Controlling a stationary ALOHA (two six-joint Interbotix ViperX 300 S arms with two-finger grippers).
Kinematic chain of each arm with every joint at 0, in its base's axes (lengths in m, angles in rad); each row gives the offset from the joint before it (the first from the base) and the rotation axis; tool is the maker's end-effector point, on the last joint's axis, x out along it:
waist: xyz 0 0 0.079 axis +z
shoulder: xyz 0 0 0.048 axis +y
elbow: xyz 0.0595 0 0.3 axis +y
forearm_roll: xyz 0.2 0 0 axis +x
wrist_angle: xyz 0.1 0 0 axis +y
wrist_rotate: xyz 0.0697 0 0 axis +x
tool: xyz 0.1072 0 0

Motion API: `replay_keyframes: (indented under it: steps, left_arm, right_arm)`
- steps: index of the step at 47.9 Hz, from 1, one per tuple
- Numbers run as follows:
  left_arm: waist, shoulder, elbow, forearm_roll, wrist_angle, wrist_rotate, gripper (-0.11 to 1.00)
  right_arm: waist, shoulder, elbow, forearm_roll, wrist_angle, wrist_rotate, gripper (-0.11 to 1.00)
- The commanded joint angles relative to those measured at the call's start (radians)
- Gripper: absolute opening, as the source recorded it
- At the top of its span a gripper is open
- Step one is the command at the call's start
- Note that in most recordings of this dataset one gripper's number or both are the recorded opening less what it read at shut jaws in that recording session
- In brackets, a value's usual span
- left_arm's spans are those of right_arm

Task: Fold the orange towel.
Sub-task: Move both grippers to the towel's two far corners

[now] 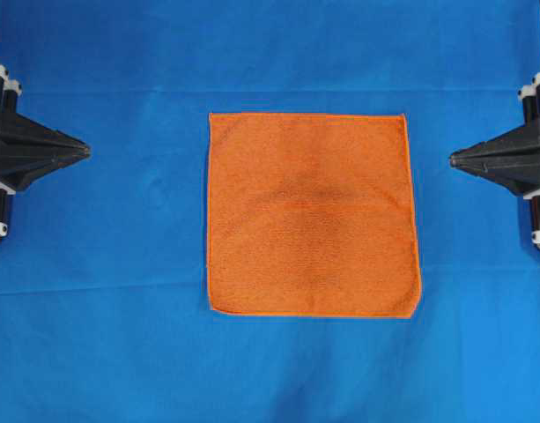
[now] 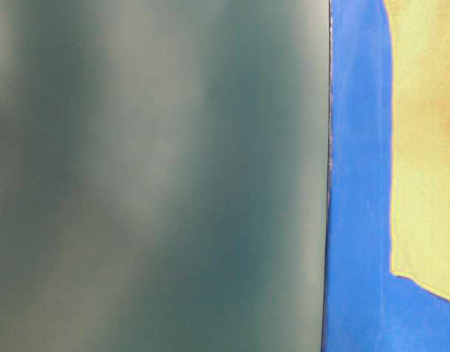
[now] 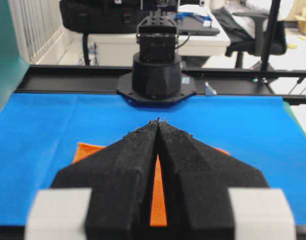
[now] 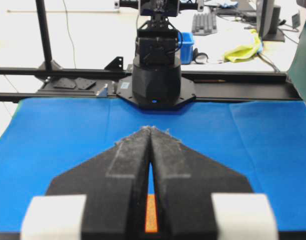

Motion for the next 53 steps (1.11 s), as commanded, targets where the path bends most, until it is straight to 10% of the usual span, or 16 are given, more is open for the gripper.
replay_keyframes:
  steps: [1,34,44,53]
  left_arm:
    - [-0.002,0.025,-0.023,-0.023,0.003,-0.008,0.00]
    - [0.146,0.437,-0.117,-0.029,-0.103,-0.028,0.03]
    - [0.233,0.634,-0.192,-0.031,-0.086,-0.075,0.50]
    - [0.279,0.790,-0.256,-0.029,-0.044,-0.077,0.92]
  right_arm:
    - [0.005,0.011,-0.020,0.006,0.002,0.009,0.00]
    - [-0.275,0.120,-0.028,0.035,0.296,0.103,0.00]
    - [-0.407,0.264,-0.026,0.035,0.324,0.107,0.05]
    - [-0.483,0.442,-0.026,0.026,0.305,0.104,0.52]
